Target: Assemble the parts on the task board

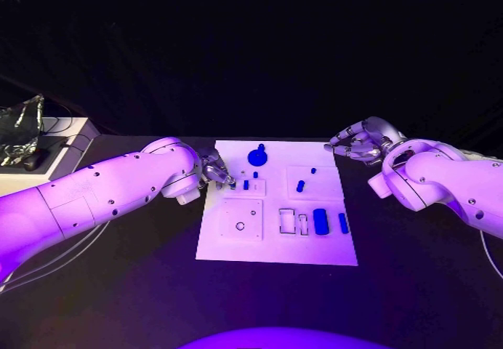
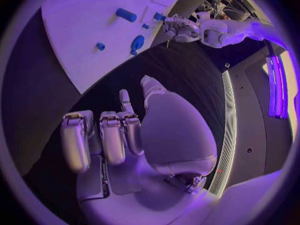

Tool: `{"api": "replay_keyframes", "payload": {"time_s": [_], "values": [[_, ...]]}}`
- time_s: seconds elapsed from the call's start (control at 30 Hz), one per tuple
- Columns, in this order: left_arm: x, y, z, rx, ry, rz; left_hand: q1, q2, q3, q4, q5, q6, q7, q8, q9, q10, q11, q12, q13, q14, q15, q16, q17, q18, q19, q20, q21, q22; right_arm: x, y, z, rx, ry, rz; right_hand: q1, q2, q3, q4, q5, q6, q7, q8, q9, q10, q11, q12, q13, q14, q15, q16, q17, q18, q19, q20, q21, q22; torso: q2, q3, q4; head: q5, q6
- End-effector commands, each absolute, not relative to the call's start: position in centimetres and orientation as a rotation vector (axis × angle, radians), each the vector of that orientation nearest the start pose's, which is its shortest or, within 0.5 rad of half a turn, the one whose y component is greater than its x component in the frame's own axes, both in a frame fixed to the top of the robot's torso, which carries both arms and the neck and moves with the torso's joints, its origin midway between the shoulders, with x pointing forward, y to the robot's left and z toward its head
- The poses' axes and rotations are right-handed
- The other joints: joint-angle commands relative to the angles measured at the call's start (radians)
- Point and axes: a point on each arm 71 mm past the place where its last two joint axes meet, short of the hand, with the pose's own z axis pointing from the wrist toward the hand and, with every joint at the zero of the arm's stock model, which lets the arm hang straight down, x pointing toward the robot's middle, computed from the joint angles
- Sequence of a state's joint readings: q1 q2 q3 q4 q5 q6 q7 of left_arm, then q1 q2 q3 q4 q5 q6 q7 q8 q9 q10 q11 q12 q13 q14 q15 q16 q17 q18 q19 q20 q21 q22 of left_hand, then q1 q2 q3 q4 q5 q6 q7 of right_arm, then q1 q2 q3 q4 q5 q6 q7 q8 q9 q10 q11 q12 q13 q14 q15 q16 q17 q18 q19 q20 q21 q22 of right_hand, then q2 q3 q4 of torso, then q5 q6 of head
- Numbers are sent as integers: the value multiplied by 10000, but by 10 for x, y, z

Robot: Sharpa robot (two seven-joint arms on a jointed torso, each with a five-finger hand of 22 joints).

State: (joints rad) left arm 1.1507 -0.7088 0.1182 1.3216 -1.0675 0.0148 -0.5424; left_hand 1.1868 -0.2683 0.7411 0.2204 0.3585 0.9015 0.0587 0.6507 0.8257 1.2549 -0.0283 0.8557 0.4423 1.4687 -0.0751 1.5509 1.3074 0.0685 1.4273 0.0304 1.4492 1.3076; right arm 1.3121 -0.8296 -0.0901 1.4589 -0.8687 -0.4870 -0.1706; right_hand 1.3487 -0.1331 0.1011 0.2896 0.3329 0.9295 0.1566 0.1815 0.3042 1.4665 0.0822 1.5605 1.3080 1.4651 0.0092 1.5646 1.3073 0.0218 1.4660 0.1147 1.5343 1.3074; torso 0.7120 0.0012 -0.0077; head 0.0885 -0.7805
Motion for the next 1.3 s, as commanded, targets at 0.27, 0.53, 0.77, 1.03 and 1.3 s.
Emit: {"api": "replay_keyframes", "payload": {"time_s": [0.27,0.53,0.77,1.03,1.3], "values": [[525,210,-208,-3638,21722,-3964,5,105,1627,-1689,30,162,-93,10,433,64,2,-56,-11,890,-77,-15,2180,-155,44,9,55,557,516,-231,-155,5032,16317,7491,-114,15,68,1,36,-76,16,56,9,960,-66,11,2551,993,-72,-19,2372,-108,854,-103,-38,2310,7,1,-7,15,-27],[525,209,-209,-3540,21813,-3919,4,102,1636,-1699,25,167,-93,5,432,66,1,-61,-13,894,-79,-9,2192,-157,50,6,60,565,516,-231,-155,5034,16317,7491,-114,15,68,1,36,-76,16,56,9,960,-66,11,2551,993,-72,-19,2372,-108,854,-103,-38,2310,2,-1,-3,22,-33],[525,208,-209,-3477,21837,-3844,3,98,1640,-1705,22,170,-94,3,432,68,0,-64,-14,893,-79,-10,2190,-157,50,5,61,566,516,-231,-155,5036,16317,7491,-114,15,68,1,36,-76,16,56,9,960,-66,11,2551,993,-72,-19,2372,-108,854,-103,-38,2310,4,2,2,24,-45],[525,209,-210,-3377,21927,-3740,2,95,1651,-1716,16,175,-94,-3,431,69,-1,-71,-16,895,-81,-8,2194,-156,47,3,58,561,517,-231,-155,5039,16320,7487,-114,15,68,1,36,-76,16,56,9,960,-66,11,2551,993,-72,-19,2372,-108,854,-103,-38,2310,7,1,-7,34,-59],[525,209,-210,-3340,21990,-3697,3,92,1654,-1722,15,177,-94,-5,430,70,-2,-73,-17,897,-81,-4,2204,-157,51,2,61,567,517,-231,-155,5040,16319,7488,-114,15,68,1,36,-76,16,56,9,960,-66,11,2551,993,-72,-19,2372,-108,854,-103,-38,2310,3,1,-3,35,-66]]}}
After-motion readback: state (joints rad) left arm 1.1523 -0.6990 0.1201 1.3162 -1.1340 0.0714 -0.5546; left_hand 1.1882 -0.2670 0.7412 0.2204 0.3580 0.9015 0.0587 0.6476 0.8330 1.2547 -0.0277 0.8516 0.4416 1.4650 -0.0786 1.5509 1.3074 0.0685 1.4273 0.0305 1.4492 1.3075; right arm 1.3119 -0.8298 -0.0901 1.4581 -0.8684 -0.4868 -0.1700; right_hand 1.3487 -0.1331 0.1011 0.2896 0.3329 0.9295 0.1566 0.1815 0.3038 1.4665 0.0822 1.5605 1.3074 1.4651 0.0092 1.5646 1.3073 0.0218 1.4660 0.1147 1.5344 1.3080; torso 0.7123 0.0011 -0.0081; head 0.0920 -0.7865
